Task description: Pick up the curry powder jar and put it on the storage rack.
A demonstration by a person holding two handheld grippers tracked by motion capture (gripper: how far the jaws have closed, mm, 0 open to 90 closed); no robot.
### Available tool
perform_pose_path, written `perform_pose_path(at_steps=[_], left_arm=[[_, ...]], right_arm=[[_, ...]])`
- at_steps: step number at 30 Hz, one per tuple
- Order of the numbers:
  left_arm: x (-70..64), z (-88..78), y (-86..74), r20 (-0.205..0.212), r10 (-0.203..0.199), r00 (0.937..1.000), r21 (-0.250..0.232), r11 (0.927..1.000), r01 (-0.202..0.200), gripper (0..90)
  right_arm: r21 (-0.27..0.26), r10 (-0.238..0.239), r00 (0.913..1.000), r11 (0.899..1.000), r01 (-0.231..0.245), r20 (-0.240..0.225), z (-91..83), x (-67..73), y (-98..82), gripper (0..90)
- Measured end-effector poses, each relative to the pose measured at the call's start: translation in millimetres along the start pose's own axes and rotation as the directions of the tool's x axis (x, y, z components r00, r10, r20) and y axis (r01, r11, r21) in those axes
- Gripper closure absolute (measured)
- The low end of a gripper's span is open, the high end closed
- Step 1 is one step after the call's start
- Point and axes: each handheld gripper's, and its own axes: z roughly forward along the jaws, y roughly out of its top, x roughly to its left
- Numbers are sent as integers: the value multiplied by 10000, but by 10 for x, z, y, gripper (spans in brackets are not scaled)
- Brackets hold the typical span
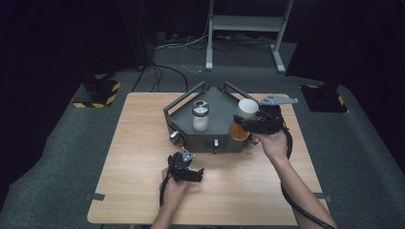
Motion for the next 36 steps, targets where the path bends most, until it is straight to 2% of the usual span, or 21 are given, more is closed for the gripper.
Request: perform_pose_path(at_steps=[13,23,36], left_arm=[[2,-1,-1,-17,31,10000,-12,10000,-31,32],[-2,0,-5,-20,-8,10000,-35,10000,8,33],[-1,0,-5,-24,-3,10000,-30,10000,3,33]], right_arm=[[213,60,9991,9997,-68,414,250,20,135,354],[374,90,9975,9992,-117,697,447,37,160,354],[443,100,9957,9989,-141,922,596,52,145,354]])
